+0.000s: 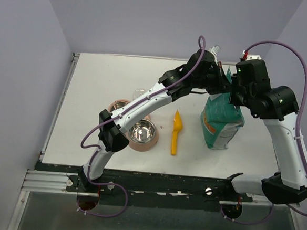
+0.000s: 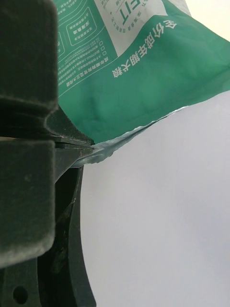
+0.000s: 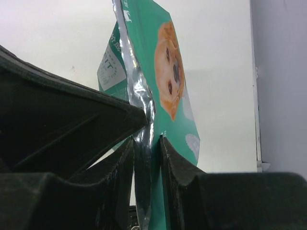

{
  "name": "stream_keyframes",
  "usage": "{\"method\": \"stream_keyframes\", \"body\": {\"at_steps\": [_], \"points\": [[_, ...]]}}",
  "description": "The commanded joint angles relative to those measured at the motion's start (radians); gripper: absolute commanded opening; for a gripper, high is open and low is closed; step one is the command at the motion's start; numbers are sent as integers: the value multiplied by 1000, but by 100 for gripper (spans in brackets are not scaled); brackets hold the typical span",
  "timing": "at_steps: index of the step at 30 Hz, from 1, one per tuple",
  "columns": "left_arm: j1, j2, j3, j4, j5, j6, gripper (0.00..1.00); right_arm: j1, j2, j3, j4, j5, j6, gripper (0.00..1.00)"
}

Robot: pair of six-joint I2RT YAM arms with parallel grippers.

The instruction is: Serve the pet food

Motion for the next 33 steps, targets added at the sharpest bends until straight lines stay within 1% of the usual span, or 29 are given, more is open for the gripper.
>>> {"method": "stream_keyframes", "body": {"at_steps": [1, 6, 10, 13, 15, 21, 23, 25, 27, 29, 31, 33], "points": [[-3, 17, 31, -1, -15, 40, 0, 3, 27, 50, 2, 56, -51, 36], [-7, 21, 31, -30, -20, 41, 0, 3, 36, 155, 3, 1, 2, 38], [-9, 21, 37, -36, -27, 52, 0, 3, 42, 191, -23, 58, 27, 38], [-9, 21, 41, -38, -24, 53, 0, 3, 36, 151, -11, 58, -13, 35], [-9, 21, 42, -38, -24, 53, 0, 3, 32, 114, 2, 29, -34, 33], [-9, 21, 50, -50, -30, 57, 0, 5, 13, 32, 57, 0, -37, 32], [-7, 23, 59, -68, -43, 55, 0, 3, 24, 12, 43, 56, -37, 31], [-9, 21, 59, -87, -52, 60, 0, 3, 41, -2, -3, 156, -28, 26], [-11, 17, 50, -90, -55, 66, 0, 3, 49, 5, -31, 194, -25, 20], [-12, 13, 42, -82, -53, 69, 0, 3, 26, 8, 4, 149, -42, 17], [-15, 15, 45, -77, -53, 67, 0, 3, 13, 40, 28, 81, -30, 17], [-15, 20, 50, -76, -52, 67, 0, 3, 16, 70, 32, 43, -16, 24]]}}
